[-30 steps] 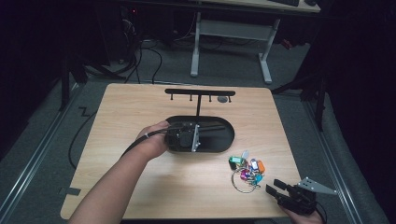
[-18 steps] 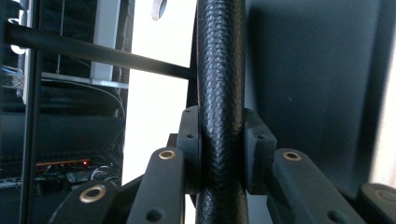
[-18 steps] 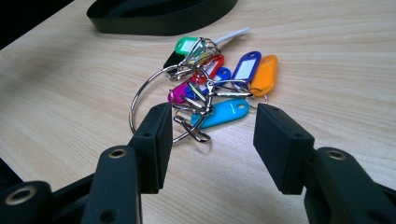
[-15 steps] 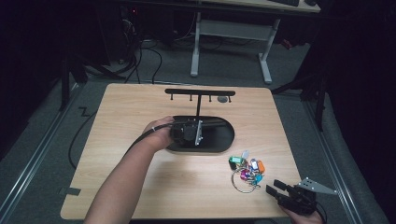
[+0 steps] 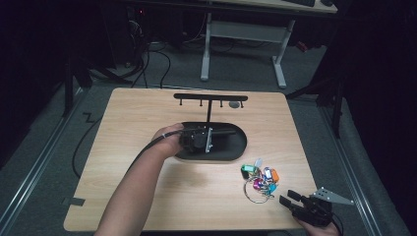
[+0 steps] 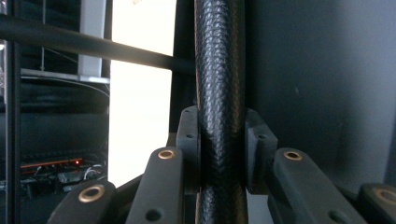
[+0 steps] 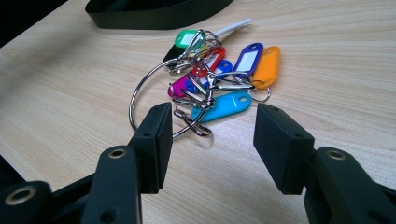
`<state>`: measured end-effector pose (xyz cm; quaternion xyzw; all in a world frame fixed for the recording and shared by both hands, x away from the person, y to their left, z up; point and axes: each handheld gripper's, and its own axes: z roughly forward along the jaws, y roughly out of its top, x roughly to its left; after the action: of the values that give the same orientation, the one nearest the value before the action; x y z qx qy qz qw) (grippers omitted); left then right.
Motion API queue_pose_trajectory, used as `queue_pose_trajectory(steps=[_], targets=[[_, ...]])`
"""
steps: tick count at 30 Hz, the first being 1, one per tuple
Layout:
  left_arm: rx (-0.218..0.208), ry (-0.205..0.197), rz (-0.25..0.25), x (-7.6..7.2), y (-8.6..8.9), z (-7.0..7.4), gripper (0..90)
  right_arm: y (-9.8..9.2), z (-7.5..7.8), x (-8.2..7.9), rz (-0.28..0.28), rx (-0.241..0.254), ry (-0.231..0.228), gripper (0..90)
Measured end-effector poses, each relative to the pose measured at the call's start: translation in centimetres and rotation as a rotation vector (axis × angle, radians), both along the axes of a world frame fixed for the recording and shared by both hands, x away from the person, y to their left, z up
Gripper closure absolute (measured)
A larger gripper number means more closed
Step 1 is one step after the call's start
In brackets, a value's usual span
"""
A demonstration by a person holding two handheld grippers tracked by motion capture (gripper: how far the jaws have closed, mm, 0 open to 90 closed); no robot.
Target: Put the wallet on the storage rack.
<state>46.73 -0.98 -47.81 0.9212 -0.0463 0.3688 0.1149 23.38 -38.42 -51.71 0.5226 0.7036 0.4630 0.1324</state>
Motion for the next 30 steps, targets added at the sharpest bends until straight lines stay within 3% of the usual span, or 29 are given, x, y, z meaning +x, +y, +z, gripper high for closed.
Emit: queue_pose_trajectory(steps=[7, 12, 17, 28, 30], targets=[[0.028, 0.007, 0.016, 0.0, -0.2, -0.4, 71.7, 0.1, 0.1, -0.1, 0.001, -0.001, -0.005, 47.9], [0.044, 0.039, 0.027, -0.2, -0.3, -0.7, 67.8, 0.2, 0.0, 0.0, 0.01, -0.008, 0.007, 47.8], [0.02, 0.087, 0.063, -0.4, -0.2, -0.7, 57.4, 0.2, -0.1, 0.1, 0.011, -0.013, 0.016, 47.8], [-0.019, 0.115, 0.084, -1.7, 1.0, -0.4, 53.0, 0.4, 0.0, 0.2, 0.017, -0.02, 0.01, 47.8], [-0.08, 0.119, 0.104, -2.0, 1.7, 0.1, 53.0, 0.4, 0.0, 0.2, 0.014, -0.018, 0.012, 47.8]])
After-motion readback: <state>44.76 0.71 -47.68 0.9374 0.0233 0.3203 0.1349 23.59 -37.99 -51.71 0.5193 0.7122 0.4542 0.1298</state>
